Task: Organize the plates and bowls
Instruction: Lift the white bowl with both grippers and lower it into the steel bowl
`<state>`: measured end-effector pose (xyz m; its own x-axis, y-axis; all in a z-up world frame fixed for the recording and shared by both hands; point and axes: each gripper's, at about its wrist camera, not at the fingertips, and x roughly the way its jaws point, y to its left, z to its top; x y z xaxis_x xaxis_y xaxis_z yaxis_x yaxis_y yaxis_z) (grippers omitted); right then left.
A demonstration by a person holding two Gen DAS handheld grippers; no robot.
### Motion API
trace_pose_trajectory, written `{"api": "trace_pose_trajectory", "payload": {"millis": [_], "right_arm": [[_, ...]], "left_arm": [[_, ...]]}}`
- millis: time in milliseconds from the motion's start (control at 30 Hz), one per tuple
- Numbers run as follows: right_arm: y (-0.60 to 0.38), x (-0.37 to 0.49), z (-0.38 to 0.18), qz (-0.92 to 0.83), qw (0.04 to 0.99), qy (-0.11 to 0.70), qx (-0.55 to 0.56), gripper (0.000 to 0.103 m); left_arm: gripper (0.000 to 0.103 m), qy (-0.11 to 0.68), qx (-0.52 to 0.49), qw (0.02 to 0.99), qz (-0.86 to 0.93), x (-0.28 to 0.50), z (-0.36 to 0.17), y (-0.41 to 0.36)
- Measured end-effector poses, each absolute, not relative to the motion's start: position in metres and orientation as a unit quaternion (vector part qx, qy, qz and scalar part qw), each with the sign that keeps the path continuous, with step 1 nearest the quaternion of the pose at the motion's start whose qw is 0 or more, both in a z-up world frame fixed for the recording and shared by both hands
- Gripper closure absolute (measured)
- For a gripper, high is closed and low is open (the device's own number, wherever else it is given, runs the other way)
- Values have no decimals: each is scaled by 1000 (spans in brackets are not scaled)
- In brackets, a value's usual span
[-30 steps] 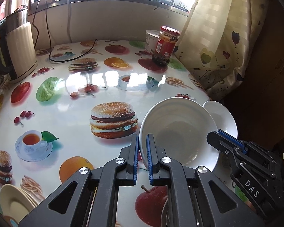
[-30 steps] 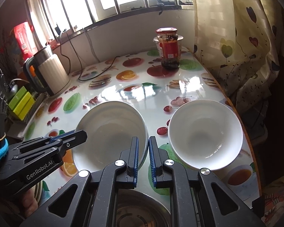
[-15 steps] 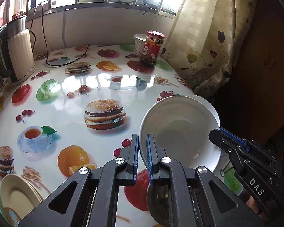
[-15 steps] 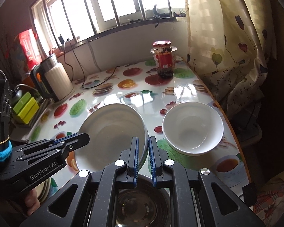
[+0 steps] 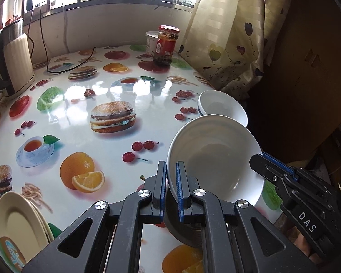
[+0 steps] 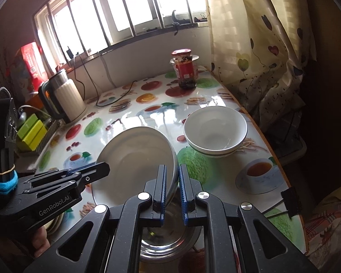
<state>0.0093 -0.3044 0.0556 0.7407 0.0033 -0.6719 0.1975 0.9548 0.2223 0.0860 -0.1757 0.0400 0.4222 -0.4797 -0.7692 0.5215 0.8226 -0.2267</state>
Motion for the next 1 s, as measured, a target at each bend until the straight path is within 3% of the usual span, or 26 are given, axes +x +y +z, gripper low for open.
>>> {"api": "trace_pose_trajectory", "payload": {"millis": [1000], "right_arm": [[-303,-24,29,-62,907,376,181,91]], "left_arm": [[94,473,32,831,-292,63,27,-170]]}}
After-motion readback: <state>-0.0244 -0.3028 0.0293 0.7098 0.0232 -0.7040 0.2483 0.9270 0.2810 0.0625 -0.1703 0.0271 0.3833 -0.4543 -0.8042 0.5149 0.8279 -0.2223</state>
